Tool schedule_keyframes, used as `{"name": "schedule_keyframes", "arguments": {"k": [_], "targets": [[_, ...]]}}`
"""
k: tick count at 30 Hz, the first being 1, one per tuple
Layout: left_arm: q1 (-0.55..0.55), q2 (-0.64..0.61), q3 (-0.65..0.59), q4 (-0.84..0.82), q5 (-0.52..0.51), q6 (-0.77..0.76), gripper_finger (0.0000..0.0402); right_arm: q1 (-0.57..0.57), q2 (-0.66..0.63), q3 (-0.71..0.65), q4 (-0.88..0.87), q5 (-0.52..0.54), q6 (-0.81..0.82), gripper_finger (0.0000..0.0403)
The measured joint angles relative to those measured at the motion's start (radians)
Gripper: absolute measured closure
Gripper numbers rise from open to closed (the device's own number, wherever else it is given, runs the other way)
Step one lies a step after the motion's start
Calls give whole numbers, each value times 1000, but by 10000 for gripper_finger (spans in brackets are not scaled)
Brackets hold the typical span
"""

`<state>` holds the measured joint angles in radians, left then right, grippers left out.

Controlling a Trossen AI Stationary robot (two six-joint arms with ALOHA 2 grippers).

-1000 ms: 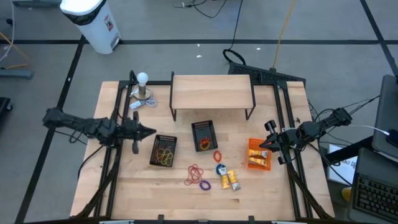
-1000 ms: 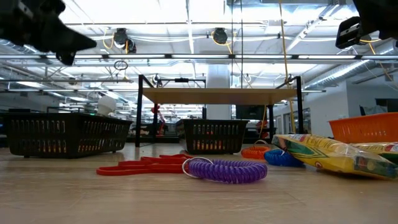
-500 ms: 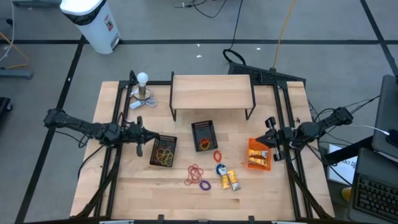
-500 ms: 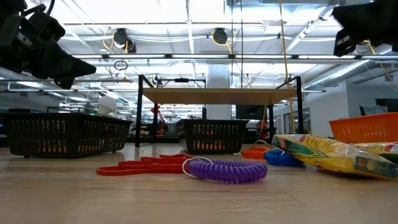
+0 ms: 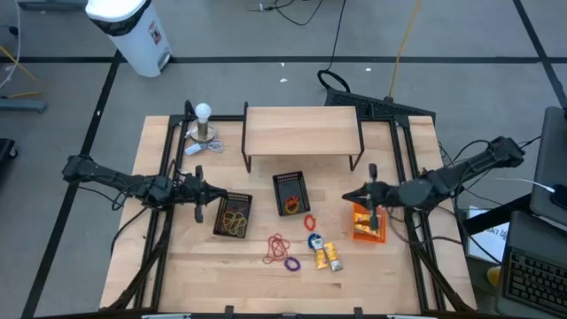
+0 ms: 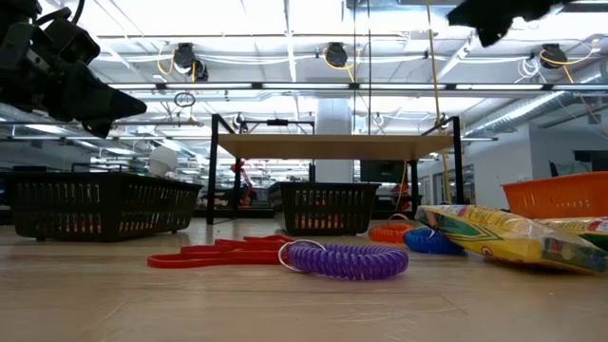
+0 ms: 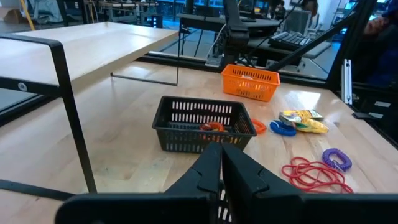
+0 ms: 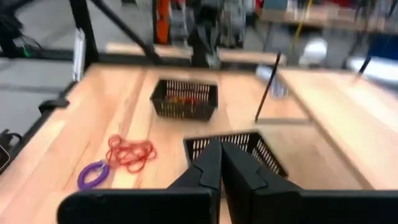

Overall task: Pick & Place Office Desk Supplies
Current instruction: Put the orange spring keychain into the right black bin

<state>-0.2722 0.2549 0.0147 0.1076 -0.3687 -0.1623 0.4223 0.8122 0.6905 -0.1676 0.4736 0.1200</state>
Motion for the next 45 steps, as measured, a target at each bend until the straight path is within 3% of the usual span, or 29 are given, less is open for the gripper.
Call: {"name": "schedule_keyframes", "arguments": {"k": [5, 9, 16, 21, 28, 41, 45], "targets": [[0, 0, 0, -1, 0, -2, 399, -37, 243, 226, -269, -5, 154, 387], [0, 0, 0, -1, 1, -5, 392, -71, 387, 318, -379, -7, 280, 326], [0, 0, 0, -8, 1, -8, 385, -130, 544, 268, -276, -112, 455, 177], [0, 0, 0, -10, 2, -5, 399, -160, 583, 150, -128, -111, 554, 119], [0, 0, 0, -3, 2, 17, 381, -182, 585, 27, 103, -137, 611, 107], [0, 0, 0, 0, 0, 33, 399, -220, 585, 25, 113, -214, 658, 116], [0, 0, 0, -2, 0, 34, 388, -230, 602, 25, 109, -242, 682, 116]]}}
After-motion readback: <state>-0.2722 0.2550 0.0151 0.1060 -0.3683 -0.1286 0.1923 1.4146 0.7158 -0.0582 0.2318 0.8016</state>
